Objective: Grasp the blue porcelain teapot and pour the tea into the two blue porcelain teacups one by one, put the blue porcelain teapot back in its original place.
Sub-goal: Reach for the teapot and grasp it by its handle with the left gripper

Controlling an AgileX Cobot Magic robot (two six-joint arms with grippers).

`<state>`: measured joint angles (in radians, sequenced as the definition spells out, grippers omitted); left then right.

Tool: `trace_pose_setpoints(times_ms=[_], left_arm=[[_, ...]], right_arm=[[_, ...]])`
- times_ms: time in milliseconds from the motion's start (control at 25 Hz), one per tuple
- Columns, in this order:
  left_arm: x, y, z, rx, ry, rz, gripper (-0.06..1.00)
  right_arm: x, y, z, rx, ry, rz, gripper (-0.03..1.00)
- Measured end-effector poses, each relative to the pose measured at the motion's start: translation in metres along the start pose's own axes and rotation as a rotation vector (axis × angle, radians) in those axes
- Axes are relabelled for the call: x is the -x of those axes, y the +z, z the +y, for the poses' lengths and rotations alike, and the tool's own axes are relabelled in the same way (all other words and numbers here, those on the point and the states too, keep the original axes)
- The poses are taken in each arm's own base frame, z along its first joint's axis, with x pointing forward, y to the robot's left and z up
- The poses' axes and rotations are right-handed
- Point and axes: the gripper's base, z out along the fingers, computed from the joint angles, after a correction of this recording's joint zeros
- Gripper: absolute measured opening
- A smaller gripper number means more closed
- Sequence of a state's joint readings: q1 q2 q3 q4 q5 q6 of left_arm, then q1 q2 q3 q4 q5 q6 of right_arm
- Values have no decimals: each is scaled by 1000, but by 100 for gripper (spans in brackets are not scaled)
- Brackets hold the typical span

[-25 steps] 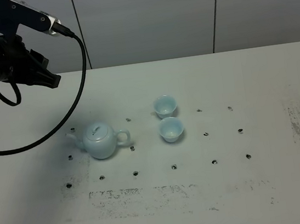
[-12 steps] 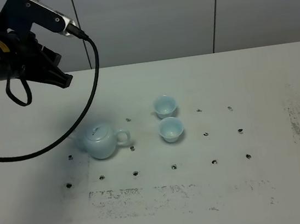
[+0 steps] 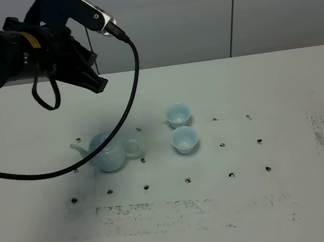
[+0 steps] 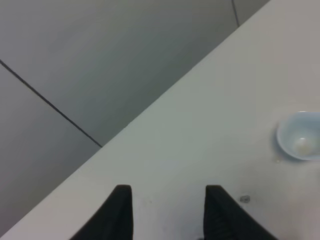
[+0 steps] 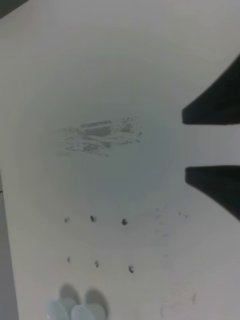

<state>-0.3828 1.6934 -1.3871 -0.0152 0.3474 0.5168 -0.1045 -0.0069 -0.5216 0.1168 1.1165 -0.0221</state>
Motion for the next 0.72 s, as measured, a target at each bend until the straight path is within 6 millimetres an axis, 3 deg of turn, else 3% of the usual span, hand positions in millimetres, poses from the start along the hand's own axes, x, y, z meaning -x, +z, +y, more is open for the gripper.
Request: trace_pose_setpoints(times_ms=[240, 480, 720], left_arm=[[0, 24, -24, -130, 59, 150, 40], [-4, 45, -48, -216, 228, 200, 40], [-13, 61, -55, -249, 257, 229, 46]], right_arm=[[0, 0, 0, 0, 0, 0, 22], [0, 0, 0, 0, 1, 0, 22], [0, 0, 0, 0, 1, 0, 22]])
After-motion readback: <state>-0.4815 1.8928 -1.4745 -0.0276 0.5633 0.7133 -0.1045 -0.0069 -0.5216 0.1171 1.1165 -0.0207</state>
